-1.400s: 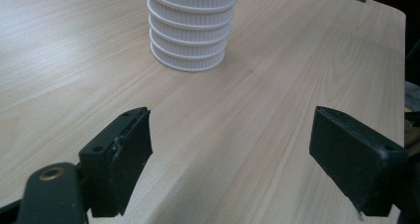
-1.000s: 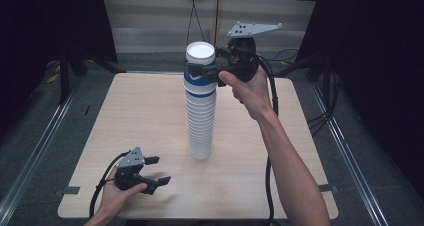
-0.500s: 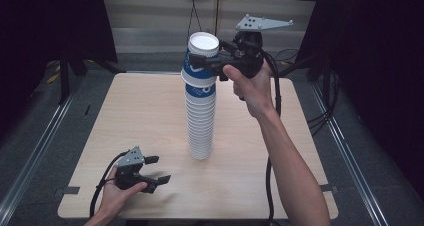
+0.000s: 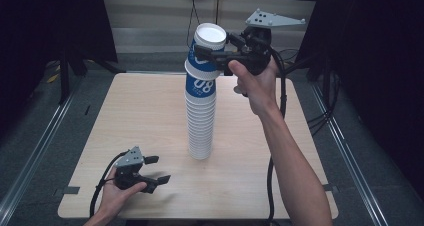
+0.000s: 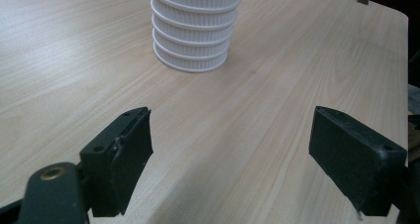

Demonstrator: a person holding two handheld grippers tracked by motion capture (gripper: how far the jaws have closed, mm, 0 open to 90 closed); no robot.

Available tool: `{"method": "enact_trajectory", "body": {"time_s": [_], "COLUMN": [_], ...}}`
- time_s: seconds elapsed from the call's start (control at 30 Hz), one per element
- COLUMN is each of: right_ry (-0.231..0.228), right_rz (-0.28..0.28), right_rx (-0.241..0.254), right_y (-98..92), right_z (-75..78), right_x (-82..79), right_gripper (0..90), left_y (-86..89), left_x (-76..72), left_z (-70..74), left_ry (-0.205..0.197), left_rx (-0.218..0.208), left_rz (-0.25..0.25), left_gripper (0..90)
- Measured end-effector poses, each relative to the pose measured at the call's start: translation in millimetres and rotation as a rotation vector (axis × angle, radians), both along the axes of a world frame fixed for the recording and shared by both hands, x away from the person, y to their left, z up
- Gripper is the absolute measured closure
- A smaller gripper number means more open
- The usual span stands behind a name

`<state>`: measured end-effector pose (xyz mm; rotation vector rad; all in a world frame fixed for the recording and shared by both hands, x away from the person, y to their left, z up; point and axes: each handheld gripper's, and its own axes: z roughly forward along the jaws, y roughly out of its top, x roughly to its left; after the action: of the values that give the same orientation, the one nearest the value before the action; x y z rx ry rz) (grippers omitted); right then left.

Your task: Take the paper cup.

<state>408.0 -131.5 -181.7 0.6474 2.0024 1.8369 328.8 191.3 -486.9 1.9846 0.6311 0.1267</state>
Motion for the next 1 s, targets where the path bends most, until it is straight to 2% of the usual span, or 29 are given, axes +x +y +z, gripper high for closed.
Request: {"method": "enact_trajectory", "body": {"time_s": [0.2, 0.33, 0.5, 0.57, 0.6, 0.63, 0.73, 0.8, 0.9, 1.0], "right_ry": [-0.011, -0.01, -0.028, -0.03, -0.031, -0.027, -0.028, -0.026, -0.018, -0.018], "right_rz": [0.006, 0.007, -0.005, -0.014, -0.017, -0.018, -0.024, -0.031, -0.044, -0.054], "right_rx": [0.034, 0.062, 0.07, 0.07, 0.067, 0.071, 0.079, 0.069, 0.058, 0.053], "right_y": [-4.5, -11.7, -22.6, -27.9, -30.8, -34.5, -46.3, -51.4, -59.5, -67.7], "right_z": [4.1, 5.8, 10.5, 11.1, 10.9, 10.1, 4.8, 1.9, -3.5, -8.7], "right_x": [-2.6, -4.4, -11.8, -14.9, -16.1, -17.4, -25.6, -30.3, -36.1, -41.7], "right_gripper": [28.3, 28.3, 28.3, 28.4, 28.4, 28.3, 28.3, 28.4, 28.4, 28.5], "left_y": [5.9, 6.6, 5.3, 5.4, 5.5, 5.2, 2.8, 1.8, 1.2, 1.6], "left_x": [1.8, 3.0, 2.7, 2.5, 2.6, 2.5, -0.6, 0.0, 1.1, 1.6], "left_z": [2.0, 1.6, 1.5, 1.7, 1.5, 1.2, 2.1, 2.2, 1.8, 2.9], "left_ry": [-0.003, -0.003, 0.002, 0.011, 0.025, 0.033, 0.01, 0.012, 0.016, 0.0], "left_rx": [-0.014, -0.013, -0.015, -0.026, -0.046, -0.055, -0.049, -0.044, -0.052, -0.049], "left_rz": [0.025, 0.025, 0.016, 0.018, 0.016, 0.008, -0.008, -0.014, -0.001, 0.009], "left_gripper": [16.7, 16.7, 16.7, 16.6, 16.7, 17.3, 21.0, 20.9, 20.9, 20.9]}}
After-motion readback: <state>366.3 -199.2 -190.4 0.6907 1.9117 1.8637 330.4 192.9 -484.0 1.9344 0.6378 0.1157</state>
